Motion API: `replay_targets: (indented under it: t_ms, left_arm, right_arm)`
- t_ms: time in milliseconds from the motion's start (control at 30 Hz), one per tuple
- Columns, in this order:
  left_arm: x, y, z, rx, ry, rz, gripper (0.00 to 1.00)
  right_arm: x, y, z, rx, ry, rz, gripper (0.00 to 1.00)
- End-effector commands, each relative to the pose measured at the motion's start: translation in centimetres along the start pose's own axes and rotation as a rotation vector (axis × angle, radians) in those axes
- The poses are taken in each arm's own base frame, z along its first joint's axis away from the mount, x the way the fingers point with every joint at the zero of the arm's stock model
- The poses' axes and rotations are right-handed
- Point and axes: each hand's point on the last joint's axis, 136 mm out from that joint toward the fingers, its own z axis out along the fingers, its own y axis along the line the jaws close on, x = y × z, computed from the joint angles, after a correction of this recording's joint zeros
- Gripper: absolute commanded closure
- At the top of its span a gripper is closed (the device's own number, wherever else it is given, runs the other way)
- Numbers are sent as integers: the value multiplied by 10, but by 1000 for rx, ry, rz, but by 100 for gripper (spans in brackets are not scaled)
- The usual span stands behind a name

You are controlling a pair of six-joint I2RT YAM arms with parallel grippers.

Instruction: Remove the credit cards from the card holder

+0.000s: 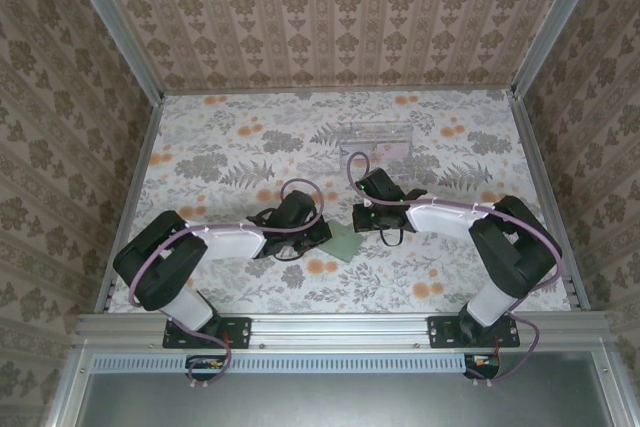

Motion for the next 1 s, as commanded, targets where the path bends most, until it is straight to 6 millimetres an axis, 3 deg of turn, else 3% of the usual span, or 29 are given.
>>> replay_targets:
  t_ms: [0,100,167,267,433,500,633,767,800,967]
  left_arm:
    - [44,95,-12,-367,147,27,100]
    - [24,61,-25,-274,68,70,85]
    - [9,36,-39,-204,4,97,64]
    - [-13,6,-67,-130,-96,146,43]
    - [-43,-9,-120,-95,-273,190,22]
    - [-50,-6,-137,-81,-331,179,18]
    - [-50,1,-152,-48,-385,168,15]
    - [-44,14,-152,-48,-385,145,15]
    - [-43,16,-151,-48,-384,138,15]
    - [-38,22,-142,-42,-364,118,15]
  right_arm:
    - [9,-17,-11,49,20,17,100]
    - [4,-5,-22,-11,4,20,100]
    - [0,3,-30,-42,-8,27,100]
    - [-8,16,-45,-102,-33,39,100]
    - [-23,44,-67,-213,-67,59,100]
    - [-29,57,-73,-241,-77,55,100]
    - [-33,74,-82,-278,-85,46,100]
    - [-30,74,-82,-269,-78,46,100]
    - [-33,76,-91,-276,-99,43,100]
    - [-30,63,-98,-225,-121,40,100]
